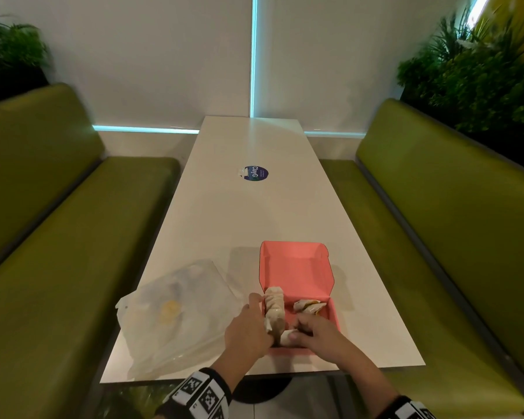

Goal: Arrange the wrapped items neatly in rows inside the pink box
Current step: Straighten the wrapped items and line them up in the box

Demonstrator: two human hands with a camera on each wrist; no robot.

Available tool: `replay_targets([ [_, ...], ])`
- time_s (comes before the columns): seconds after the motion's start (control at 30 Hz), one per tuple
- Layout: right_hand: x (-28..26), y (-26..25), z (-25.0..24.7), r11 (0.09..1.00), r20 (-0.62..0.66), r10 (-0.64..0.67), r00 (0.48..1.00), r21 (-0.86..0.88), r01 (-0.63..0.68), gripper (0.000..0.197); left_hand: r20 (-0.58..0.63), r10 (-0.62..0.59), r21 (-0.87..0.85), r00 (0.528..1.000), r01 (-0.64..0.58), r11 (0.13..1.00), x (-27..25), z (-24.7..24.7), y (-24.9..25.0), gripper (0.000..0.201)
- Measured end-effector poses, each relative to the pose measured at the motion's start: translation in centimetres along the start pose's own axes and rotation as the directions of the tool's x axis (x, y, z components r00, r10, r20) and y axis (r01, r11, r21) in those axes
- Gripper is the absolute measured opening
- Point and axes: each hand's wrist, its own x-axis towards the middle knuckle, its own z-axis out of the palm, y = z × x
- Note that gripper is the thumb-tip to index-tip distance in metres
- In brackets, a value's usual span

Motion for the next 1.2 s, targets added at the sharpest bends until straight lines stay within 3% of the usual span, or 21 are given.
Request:
replay_targets([
  [0.13, 0.4, 0.2, 0.3, 0.999, -0.024, -0.037, 0.999, -0.022, 0.037, 0.031, -0.008, -0.052, -0.045, 0.999, 0.052, 0.998, -0.1, 0.4, -0.1, 0.050],
  [0.47, 0.8, -0.4, 0.9, 1.000, -0.029, -0.029, 0.999, -0.009, 0.029, 0.009, -0.032, -0.112, -0.111, 0.993, 0.108, 0.988, -0.6, 0.8, -0.1, 0.047],
  [0.63, 0.8, 0.0, 1.4, 0.997, 0.020, -0.066, 0.998, -0.043, 0.066, 0.019, -0.026, -0.142, -0.129, 0.990, 0.137, 0.982, -0.7, 0.8, -0.1, 0.048],
  [0.8, 0.6, -0.3, 1.4, 0.994, -0.026, -0.079, 0.997, -0.074, 0.077, 0.029, -0.032, -0.143, -0.130, 0.989, 0.137, 0.982, -0.9, 0.6, 0.1, 0.047],
  [0.93, 0.5, -0.2, 1.5, 0.997, 0.000, -0.040, 0.999, -0.065, 0.040, 0.024, -0.022, -0.150, -0.150, 0.988, 0.146, 0.978, -1.0, 0.7, 0.1, 0.047],
  [1.03, 0.3, -0.5, 1.5, 0.994, 0.041, -0.074, 0.996, -0.078, 0.077, 0.006, -0.016, -0.155, -0.159, 0.988, 0.150, 0.976, -0.9, 0.9, 0.0, 0.045],
  [1.2, 0.4, -0.6, 1.8, 0.993, 0.049, -0.103, 0.994, -0.048, 0.105, 0.021, -0.021, -0.156, -0.180, 0.988, 0.150, 0.972, -0.7, 1.1, -0.1, 0.042],
])
